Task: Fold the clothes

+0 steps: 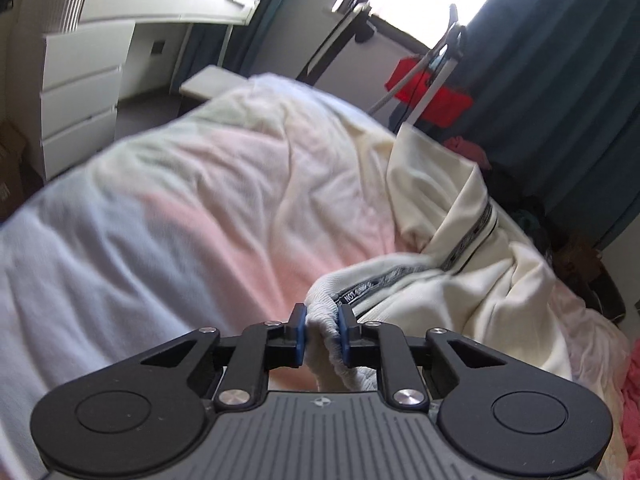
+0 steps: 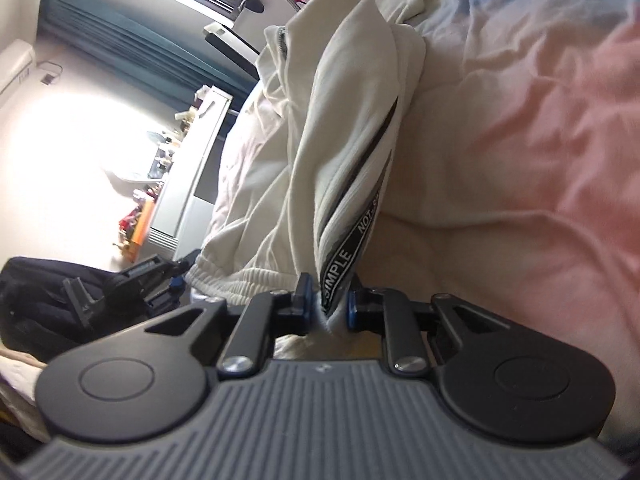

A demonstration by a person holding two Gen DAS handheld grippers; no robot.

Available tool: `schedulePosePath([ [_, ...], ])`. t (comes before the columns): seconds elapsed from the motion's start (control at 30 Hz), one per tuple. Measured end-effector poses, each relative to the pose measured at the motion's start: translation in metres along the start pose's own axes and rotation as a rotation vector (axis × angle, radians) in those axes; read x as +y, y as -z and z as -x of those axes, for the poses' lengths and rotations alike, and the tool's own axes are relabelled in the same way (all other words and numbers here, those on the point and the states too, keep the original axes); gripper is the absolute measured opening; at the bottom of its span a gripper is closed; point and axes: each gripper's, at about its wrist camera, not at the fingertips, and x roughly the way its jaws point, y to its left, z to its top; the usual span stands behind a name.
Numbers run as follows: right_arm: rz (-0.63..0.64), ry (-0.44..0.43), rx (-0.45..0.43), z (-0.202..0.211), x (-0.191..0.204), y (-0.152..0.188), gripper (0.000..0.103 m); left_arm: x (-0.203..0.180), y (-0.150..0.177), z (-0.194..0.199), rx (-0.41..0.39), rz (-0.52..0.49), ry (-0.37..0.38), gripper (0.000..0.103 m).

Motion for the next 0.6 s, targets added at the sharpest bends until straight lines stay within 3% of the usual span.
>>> schedulePosePath([
  [0.13, -0.005, -0.073, -0.026, -0.003, 0.026, 0.015, 0.019, -0.009, -0.045, 0.014, -0.075, -0.031, -0.011, 0.015],
  [0.27, -0.001, -0.153, -0.006, -0.036, 0.071, 0.039, 0.019, -0.007, -0.108, 0.028, -0.151, -0.073, -0.052, 0.015],
  [0.43, 0.033, -0.257, 0.013, -0.115, 0.148, 0.054, 0.019, 0.015, -0.190, 0.024, -0.237, -0.114, -0.185, 0.014],
  [0.6, -0.023, -0.346, 0.117, -0.224, 0.201, 0.069, 0.019, 0.055, -0.259, -0.021, -0.255, -0.138, -0.343, 0.014],
])
